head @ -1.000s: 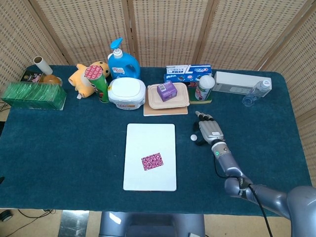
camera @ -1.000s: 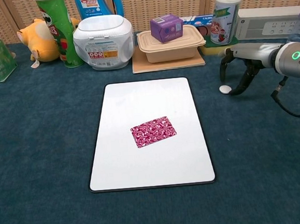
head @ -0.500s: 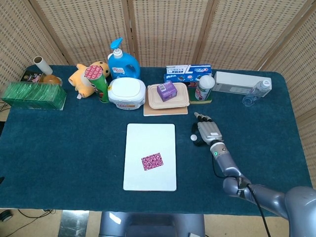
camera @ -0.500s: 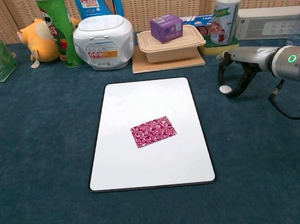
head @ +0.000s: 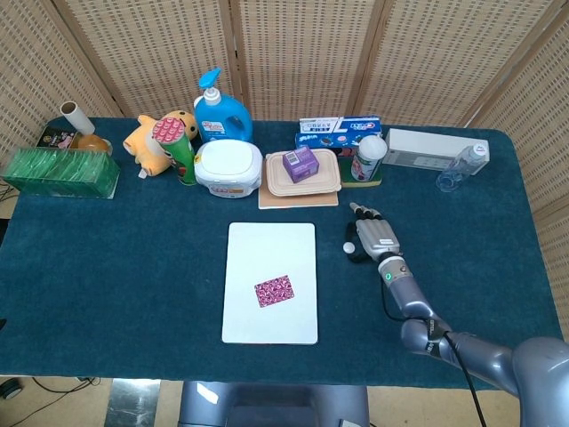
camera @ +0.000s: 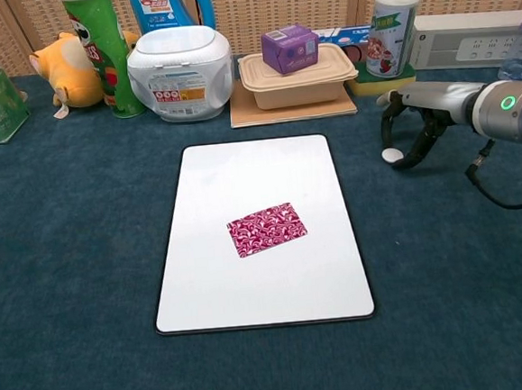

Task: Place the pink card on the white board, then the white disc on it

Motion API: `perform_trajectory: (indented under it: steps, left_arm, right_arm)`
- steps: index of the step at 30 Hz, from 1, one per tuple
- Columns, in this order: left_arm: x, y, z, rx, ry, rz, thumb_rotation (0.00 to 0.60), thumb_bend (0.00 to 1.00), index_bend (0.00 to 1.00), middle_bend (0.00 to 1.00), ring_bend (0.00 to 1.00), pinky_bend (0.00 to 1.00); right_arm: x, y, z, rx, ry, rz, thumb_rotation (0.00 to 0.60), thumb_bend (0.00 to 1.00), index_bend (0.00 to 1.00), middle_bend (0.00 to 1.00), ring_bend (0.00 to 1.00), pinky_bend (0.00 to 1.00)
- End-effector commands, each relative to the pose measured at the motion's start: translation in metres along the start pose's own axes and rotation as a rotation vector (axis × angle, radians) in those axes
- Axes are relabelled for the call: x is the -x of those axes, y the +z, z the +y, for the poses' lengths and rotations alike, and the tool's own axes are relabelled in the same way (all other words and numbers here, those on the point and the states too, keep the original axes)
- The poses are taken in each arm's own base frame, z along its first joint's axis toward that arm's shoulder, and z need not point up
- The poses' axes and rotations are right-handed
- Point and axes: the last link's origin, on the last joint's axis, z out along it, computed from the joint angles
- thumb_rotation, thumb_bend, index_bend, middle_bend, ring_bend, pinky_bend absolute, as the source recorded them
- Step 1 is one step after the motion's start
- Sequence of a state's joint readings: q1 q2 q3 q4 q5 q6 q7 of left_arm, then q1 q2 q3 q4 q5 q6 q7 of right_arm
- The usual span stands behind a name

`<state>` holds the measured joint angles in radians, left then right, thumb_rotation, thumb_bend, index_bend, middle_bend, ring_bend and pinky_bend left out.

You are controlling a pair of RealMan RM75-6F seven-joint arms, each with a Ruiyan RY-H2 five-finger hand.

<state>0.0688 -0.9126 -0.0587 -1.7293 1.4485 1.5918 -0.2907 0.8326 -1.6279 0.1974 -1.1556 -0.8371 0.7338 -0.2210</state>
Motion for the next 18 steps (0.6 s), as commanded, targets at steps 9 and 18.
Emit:
perform_trajectory:
  steps: [9,18]
  left_arm:
    - [0.000,0.000,-0.001,-0.001,-0.002,0.001,0.600,0.00,0.00,0.00,0.00,0.00]
    - [0.000,0.000,0.000,0.001,-0.004,-0.003,0.600,0.00,0.00,0.00,0.00,0.00]
  right_arm:
    - [0.001,-0.002,0.000,-0.008,0.000,0.001,0.600,0.33,0.55,0.03,0.00,0.00]
    - [-0.010,-0.016,-0.026,-0.096,-0.015,0.015,0.600,0.33,0.55,0.03,0.00,0.00]
